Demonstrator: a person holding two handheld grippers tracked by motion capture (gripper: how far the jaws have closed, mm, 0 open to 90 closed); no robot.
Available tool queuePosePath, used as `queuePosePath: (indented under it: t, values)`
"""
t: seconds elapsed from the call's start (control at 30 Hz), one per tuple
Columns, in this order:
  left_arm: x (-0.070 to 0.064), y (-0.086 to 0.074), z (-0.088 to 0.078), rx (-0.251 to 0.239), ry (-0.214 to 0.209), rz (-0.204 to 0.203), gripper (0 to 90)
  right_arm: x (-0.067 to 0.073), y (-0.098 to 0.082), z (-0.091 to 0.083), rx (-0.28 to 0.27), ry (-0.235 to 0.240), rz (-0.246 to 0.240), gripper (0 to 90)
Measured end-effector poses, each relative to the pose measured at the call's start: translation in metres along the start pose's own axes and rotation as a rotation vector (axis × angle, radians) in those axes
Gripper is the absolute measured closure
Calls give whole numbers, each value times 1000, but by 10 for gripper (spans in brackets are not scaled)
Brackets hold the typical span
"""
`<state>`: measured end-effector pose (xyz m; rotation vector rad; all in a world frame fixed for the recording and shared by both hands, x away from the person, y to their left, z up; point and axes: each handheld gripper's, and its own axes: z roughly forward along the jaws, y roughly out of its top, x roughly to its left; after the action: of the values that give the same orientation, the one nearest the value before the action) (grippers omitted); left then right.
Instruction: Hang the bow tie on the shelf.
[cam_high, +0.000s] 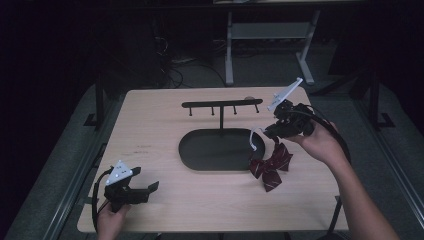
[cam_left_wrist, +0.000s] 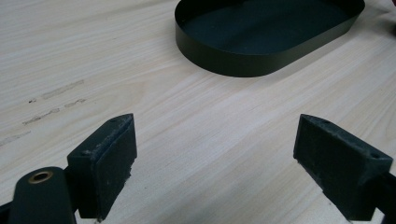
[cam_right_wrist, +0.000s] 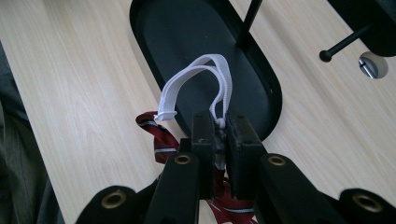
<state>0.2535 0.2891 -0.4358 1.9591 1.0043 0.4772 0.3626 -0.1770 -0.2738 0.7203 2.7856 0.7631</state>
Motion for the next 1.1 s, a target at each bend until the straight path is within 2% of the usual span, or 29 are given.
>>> queuePosePath:
  t: [0.5,1.1]
  values:
    - [0,0,0,-3,0,2,131,-4,14,0,3,5,3,823]
    - [0,0,-1,-7,-2,1,130,-23,28,0,16,-12,31,823]
